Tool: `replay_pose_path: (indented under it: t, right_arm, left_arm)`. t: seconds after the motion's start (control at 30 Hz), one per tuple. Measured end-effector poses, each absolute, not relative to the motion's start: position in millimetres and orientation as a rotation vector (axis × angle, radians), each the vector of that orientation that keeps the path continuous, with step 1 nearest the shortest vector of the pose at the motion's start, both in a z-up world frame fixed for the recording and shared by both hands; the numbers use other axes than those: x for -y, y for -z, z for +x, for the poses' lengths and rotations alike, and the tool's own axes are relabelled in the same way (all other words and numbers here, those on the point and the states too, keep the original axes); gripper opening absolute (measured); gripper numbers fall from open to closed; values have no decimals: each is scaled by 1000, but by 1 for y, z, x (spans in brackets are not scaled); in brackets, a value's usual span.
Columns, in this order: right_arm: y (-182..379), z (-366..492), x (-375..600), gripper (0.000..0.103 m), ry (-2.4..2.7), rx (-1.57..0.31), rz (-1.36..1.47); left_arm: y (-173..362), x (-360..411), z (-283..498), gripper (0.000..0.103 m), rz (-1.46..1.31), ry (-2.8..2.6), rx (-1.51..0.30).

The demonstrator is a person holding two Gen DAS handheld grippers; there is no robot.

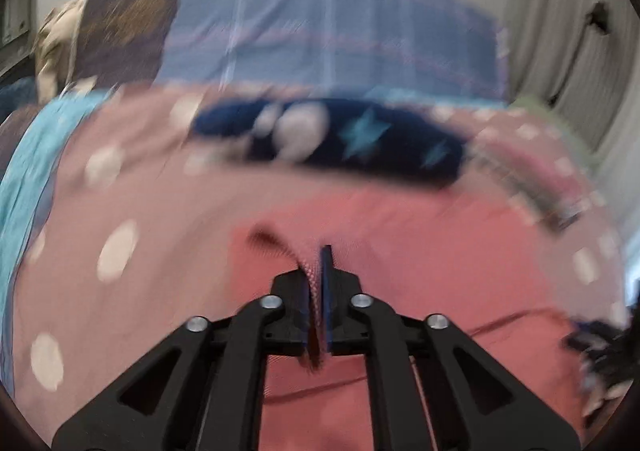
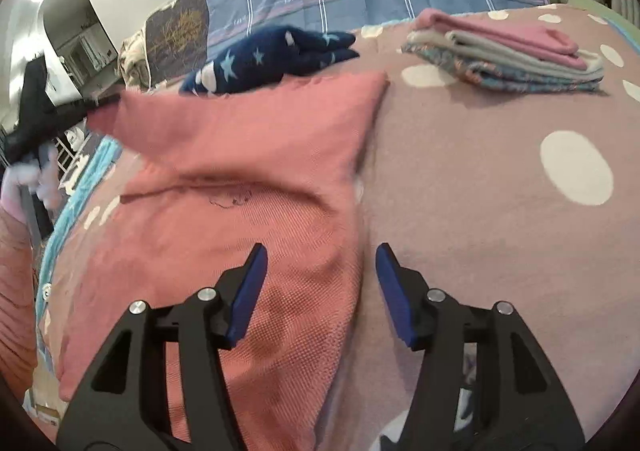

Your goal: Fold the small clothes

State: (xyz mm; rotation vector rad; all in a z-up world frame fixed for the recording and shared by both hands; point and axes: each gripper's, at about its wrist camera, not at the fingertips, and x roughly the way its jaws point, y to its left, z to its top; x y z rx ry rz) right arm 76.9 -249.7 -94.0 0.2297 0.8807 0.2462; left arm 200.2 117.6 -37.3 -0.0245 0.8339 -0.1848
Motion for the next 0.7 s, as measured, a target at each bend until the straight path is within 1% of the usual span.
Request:
replay_pose_path:
  t: [0.03, 0.1, 0.23, 0.27, 0.3, 0.33, 0.47, 0.53, 0.57, 0.6, 0.63, 0.67, 0.7]
  right_arm:
    - [96, 79, 247, 58, -236, -886, 223]
    - [95, 81, 241, 58, -225, -884, 206]
    - [91, 84, 237, 58, -197, -886, 159]
    - [90, 85, 236, 58, -184, -884, 138]
    - [89, 87, 235, 58, -173, -884, 116]
    - [90, 89, 232, 58, -163, -886, 93]
    - [99, 98, 219, 57, -113, -887, -41]
    - [104, 100, 227, 57, -3, -870, -90]
    - [104, 99, 244, 57, 42, -863, -27]
    - [105, 98, 268, 57, 9, -869, 119]
    - [106, 96, 279, 57, -14, -871, 198]
    - [106, 94, 287, 57, -35, -870, 246]
    - [104, 91, 285, 57, -46, -864, 213]
  left_arm:
    - [46, -125, 202, 31, -6, 140, -844]
    - [56, -135, 199, 33, 18, 76, -834]
    - [52, -139, 191, 40, -7, 117, -784]
    - [52, -134, 190, 43, 11, 133, -777]
    - [57, -129, 191, 49, 24, 138, -782]
    - [62, -120, 191, 52, 38, 140, -795]
    - [99, -102, 190, 53, 115, 94, -890]
    - [100, -104, 177, 55, 113, 92, -861]
    - [98, -108, 171, 55, 96, 106, -859]
    - [95, -113, 165, 56, 78, 120, -858]
    - [95, -116, 160, 57, 79, 121, -857]
    - [95, -119, 156, 57, 93, 118, -858]
    - [96, -122, 151, 57, 114, 118, -863]
